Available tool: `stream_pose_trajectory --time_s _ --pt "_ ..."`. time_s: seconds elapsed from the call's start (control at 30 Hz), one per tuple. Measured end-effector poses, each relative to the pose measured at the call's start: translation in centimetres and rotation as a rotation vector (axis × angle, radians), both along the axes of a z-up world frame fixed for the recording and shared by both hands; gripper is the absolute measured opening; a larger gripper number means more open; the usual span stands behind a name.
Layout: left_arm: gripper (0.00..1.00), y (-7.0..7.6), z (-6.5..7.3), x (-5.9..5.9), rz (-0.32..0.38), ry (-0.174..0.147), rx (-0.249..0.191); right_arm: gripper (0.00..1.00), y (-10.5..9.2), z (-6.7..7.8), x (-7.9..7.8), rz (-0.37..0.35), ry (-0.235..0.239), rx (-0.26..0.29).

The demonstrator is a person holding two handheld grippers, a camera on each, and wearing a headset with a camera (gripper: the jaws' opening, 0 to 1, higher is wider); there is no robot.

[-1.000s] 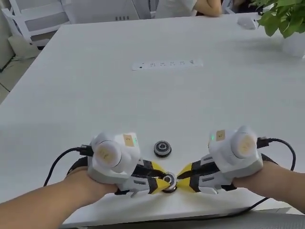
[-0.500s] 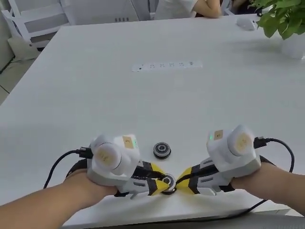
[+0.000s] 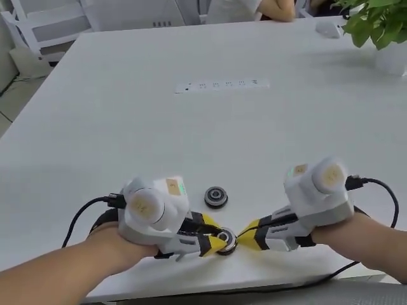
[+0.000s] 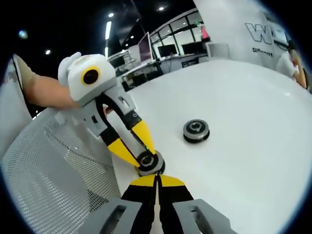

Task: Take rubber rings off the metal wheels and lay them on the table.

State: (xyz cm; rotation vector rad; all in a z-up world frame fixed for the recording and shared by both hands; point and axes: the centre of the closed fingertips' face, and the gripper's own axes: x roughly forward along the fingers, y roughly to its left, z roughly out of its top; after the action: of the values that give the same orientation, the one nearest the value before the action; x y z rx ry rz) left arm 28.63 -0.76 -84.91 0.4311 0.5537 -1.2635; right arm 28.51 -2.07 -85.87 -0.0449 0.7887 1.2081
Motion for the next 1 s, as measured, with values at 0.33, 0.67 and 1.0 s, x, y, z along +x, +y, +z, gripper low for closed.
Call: stream_pose_trajectory --time_s 0.33,0.67,1.0 --pt "0.13 -0.18 -0.04 0.11 0.029 0.006 0.01 0.0 -0.04 0.47 0.56 -0.067 0.057 0.063" --pt "0.12 -0.41 -0.14 0.23 0.059 -0.003 0.04 0.0 0.12 0.81 0.52 -0.1 0.105 0.099" --pt "0.12 -0.37 -0.15 0.18 0.058 -0.003 0.045 0.0 0.36 0.86 0.25 -0.086 0.113 0.103"
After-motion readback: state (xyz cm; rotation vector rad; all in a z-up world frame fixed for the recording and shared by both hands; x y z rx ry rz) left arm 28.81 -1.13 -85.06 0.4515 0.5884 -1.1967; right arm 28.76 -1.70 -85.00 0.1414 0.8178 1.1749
